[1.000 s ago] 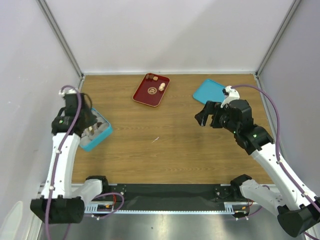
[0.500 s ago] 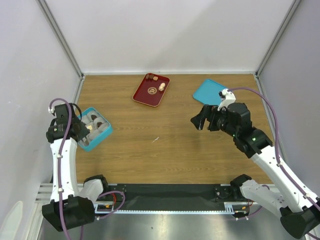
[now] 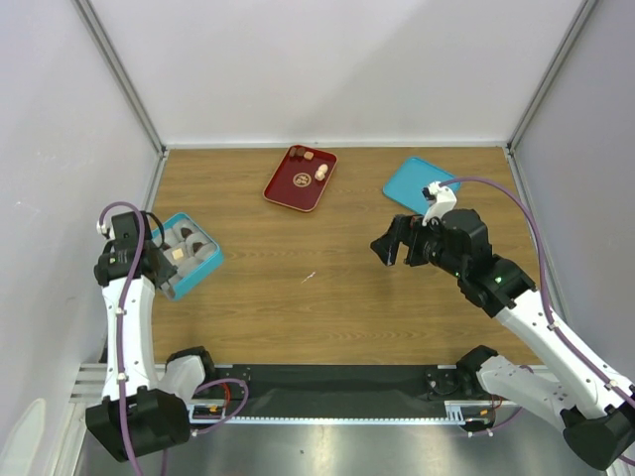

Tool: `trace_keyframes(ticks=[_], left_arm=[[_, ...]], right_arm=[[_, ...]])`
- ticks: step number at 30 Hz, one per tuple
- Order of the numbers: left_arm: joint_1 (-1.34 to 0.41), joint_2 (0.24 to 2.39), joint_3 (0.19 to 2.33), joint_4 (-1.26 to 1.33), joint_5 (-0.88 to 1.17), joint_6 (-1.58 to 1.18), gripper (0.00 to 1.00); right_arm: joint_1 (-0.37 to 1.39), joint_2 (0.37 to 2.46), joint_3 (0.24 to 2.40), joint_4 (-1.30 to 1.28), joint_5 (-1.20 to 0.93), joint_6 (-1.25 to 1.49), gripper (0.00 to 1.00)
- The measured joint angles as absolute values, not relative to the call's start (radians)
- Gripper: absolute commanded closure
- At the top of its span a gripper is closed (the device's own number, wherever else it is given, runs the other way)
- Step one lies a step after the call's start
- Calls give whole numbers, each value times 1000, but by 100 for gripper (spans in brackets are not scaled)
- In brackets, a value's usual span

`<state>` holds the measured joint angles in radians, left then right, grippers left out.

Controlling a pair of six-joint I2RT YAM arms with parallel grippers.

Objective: Pack the chocolate

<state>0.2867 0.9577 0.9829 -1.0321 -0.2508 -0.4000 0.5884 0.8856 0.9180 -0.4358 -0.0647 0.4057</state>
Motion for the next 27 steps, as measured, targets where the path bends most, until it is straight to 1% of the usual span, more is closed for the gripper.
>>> trace_keyframes(ticks=[20, 27], left_arm=[[292, 1015, 983, -1026, -229, -382, 61], [292, 1017, 983, -1026, -228, -382, 57]], right_arm=[[606, 886, 918, -437, -22, 380, 0], [615, 884, 918, -438, 8, 371, 0]])
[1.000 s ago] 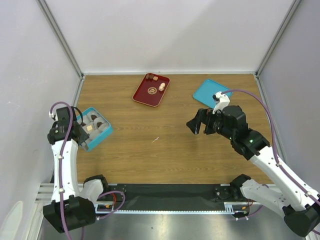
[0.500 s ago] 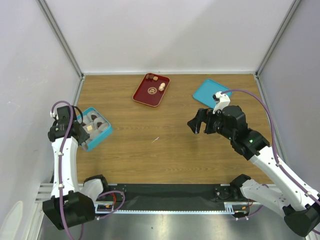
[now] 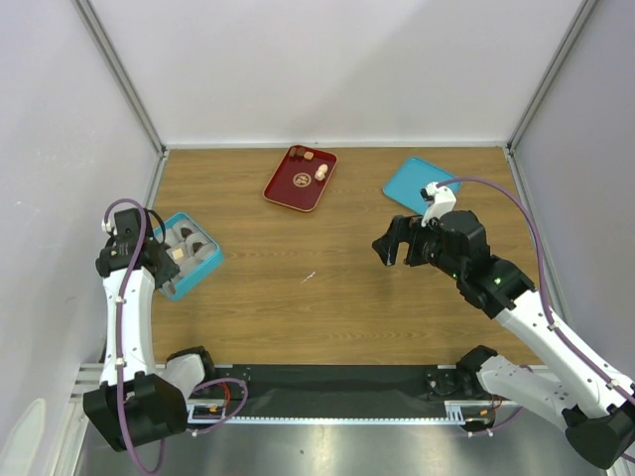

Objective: Pack the chocolate

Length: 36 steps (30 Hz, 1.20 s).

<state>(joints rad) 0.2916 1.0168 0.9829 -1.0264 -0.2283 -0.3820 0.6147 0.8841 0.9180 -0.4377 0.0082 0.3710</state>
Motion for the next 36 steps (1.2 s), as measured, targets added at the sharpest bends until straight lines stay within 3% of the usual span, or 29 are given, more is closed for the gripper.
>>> trace_keyframes(ticks=[17, 26, 36], left_arm=[[277, 1028, 1052, -1036, -229, -354, 56], [-50, 1209, 1388, -1043, -285, -330, 57], [-281, 1433, 1497, -901, -240, -242, 57]], right_arm=[[580, 883, 918, -452, 19, 364, 0], [548, 947, 936, -458, -12, 391, 0], [482, 1017, 1042, -501, -70, 396, 0]])
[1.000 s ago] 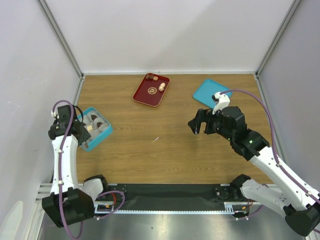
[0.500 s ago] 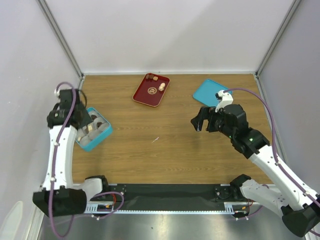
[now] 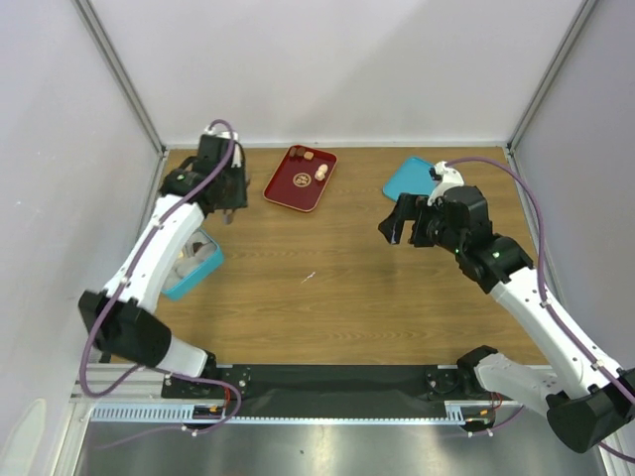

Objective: Pack the chocolate

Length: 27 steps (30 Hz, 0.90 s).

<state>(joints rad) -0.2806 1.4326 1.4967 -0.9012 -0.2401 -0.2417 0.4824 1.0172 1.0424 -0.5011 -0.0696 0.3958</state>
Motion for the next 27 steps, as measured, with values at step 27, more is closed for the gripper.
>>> trace_keyframes(ticks=[27], left_arm=[[-427, 1876, 1579, -482, -88, -125, 52]], right_arm=[[450, 958, 1010, -531, 49, 396, 1]])
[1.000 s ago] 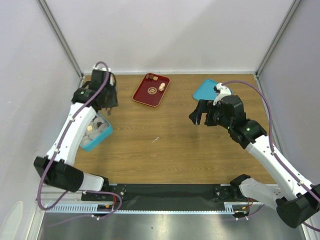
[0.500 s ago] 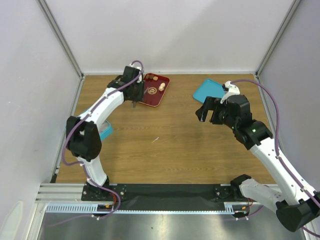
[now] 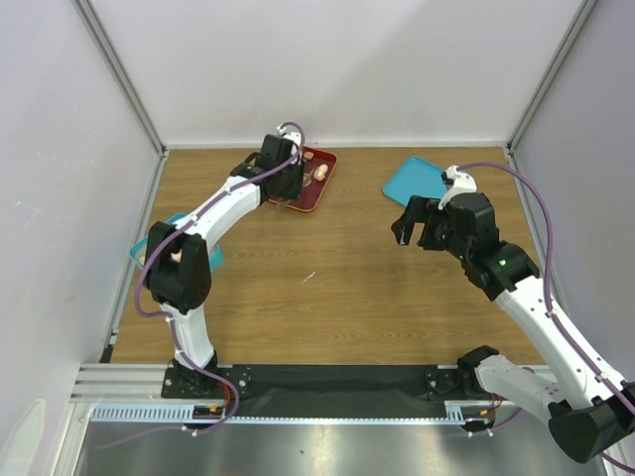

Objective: Pack the chocolate

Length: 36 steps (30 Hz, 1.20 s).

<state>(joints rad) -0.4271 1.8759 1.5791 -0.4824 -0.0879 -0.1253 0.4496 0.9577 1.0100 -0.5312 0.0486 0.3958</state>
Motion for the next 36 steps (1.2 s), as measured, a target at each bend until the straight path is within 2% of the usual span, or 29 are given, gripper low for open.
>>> trace_keyframes(ticks=[7, 13, 22, 36], left_arm=[[-439, 1927, 1579, -427, -99, -104, 50], [-440, 2022, 1620, -427, -99, -104, 50], [-440, 2049, 1623, -427, -95, -105, 53], [-440, 2057, 1626, -429, -91, -105, 75]], right_arm=[[450, 959, 1010, -524, 64, 387, 1], [449, 959, 1010, -524, 73, 387, 1], [449, 959, 1010, -524, 97, 387, 1], [450, 976, 1010, -525, 105, 389, 1]])
